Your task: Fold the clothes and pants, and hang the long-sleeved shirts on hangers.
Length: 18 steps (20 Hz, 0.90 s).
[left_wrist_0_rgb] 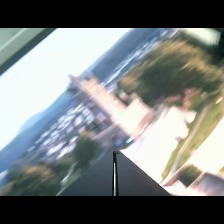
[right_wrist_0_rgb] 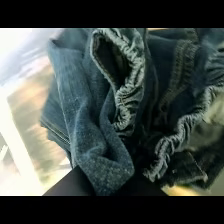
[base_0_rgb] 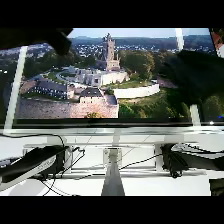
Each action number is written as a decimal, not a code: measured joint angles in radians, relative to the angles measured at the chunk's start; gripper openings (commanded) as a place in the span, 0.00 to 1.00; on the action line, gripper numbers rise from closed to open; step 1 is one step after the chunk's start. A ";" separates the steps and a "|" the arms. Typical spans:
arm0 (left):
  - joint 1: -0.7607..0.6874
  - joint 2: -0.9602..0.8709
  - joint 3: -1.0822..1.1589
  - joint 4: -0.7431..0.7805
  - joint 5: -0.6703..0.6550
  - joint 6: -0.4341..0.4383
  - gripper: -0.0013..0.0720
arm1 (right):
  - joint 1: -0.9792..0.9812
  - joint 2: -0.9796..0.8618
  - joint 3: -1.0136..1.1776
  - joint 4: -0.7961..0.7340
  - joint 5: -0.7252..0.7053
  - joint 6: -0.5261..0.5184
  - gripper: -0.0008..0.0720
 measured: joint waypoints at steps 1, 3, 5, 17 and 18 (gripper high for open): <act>0.000 0.018 0.000 0.016 -0.012 0.000 0.05 | -0.058 0.016 0.000 -0.042 0.025 0.037 0.05; 0.000 0.043 0.000 0.041 -0.032 -0.001 0.05 | -0.165 0.047 0.000 -0.138 0.077 0.113 0.05; 0.000 0.056 0.000 0.055 -0.042 -0.003 0.05 | -0.252 0.076 0.000 -0.240 0.114 0.170 0.05; 0.000 0.068 0.000 0.072 -0.054 -0.003 0.05 | -0.184 0.114 -0.008 -0.198 0.064 0.196 0.40; 0.000 0.068 0.000 0.072 -0.054 -0.003 0.05 | -0.106 0.114 -0.008 -0.168 0.043 0.161 0.31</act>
